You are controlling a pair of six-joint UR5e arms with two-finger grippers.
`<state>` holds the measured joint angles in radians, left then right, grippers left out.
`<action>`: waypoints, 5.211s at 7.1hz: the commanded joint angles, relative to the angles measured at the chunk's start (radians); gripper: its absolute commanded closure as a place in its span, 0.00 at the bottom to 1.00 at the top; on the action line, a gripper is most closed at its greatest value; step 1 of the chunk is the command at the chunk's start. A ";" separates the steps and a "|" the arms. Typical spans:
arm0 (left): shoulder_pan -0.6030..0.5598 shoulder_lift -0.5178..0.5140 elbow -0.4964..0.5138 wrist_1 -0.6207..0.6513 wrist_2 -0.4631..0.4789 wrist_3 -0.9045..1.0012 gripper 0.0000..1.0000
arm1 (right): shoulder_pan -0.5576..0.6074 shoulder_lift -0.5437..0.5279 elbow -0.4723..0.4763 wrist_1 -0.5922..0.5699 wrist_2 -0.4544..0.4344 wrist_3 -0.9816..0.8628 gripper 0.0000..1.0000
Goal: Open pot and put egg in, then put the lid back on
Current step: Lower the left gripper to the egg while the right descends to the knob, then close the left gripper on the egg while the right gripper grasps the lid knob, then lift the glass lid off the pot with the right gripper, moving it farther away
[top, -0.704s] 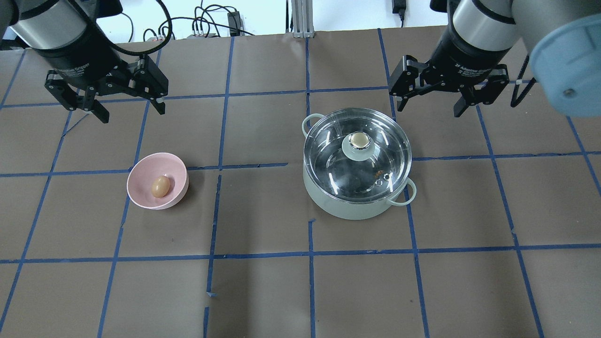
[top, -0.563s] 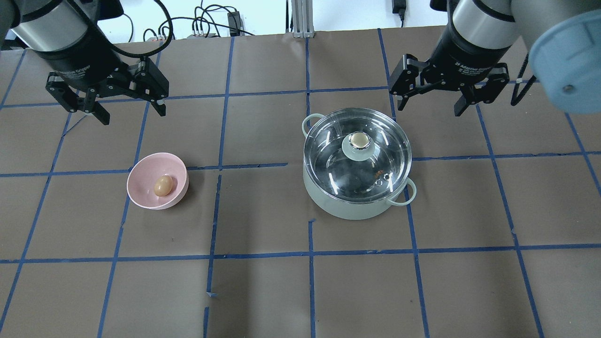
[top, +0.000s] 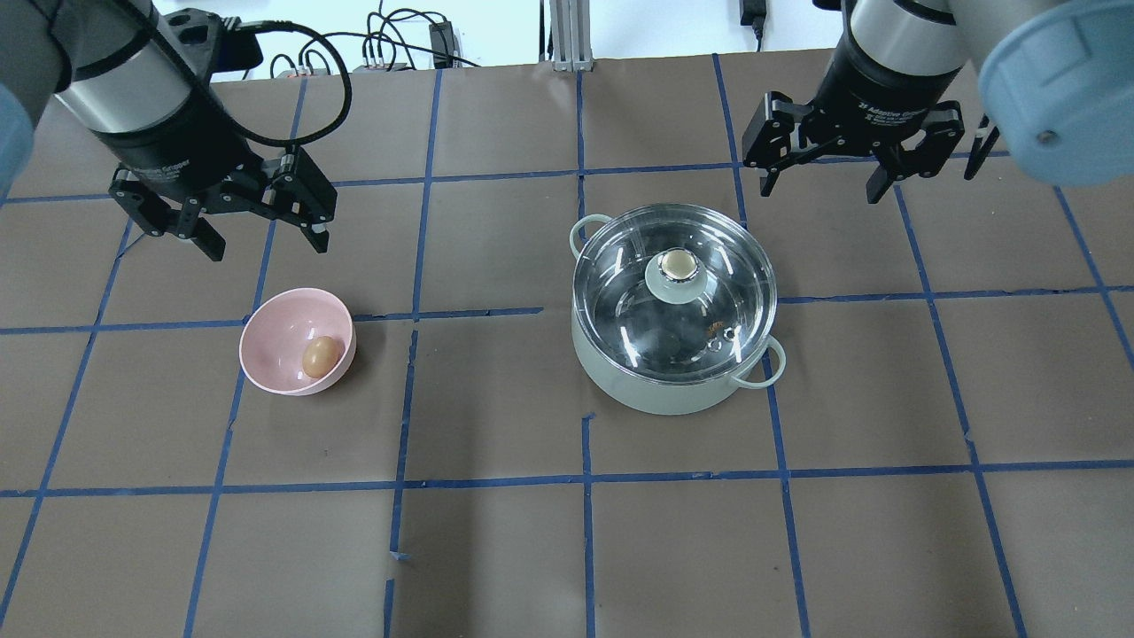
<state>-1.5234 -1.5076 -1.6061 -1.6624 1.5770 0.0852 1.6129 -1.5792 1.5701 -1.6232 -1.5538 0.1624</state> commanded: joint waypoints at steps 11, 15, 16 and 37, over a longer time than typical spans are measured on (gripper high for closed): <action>0.204 -0.223 -0.419 0.707 -0.011 0.226 0.03 | 0.216 0.130 0.186 -0.315 0.009 0.227 0.00; 0.210 -0.226 -0.445 0.719 -0.011 0.124 0.04 | 0.216 0.151 0.192 -0.379 0.009 0.181 0.06; 0.210 -0.226 -0.449 0.719 -0.012 0.122 0.04 | 0.216 0.157 0.194 -0.379 0.009 0.169 0.12; 0.210 -0.312 -0.486 0.848 -0.002 0.223 0.15 | 0.020 0.139 -0.103 -0.140 0.006 0.033 0.54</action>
<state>-1.3131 -1.8182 -2.0919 -0.8133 1.5742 0.3082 1.6937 -1.4246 1.5288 -1.8197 -1.5526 0.2432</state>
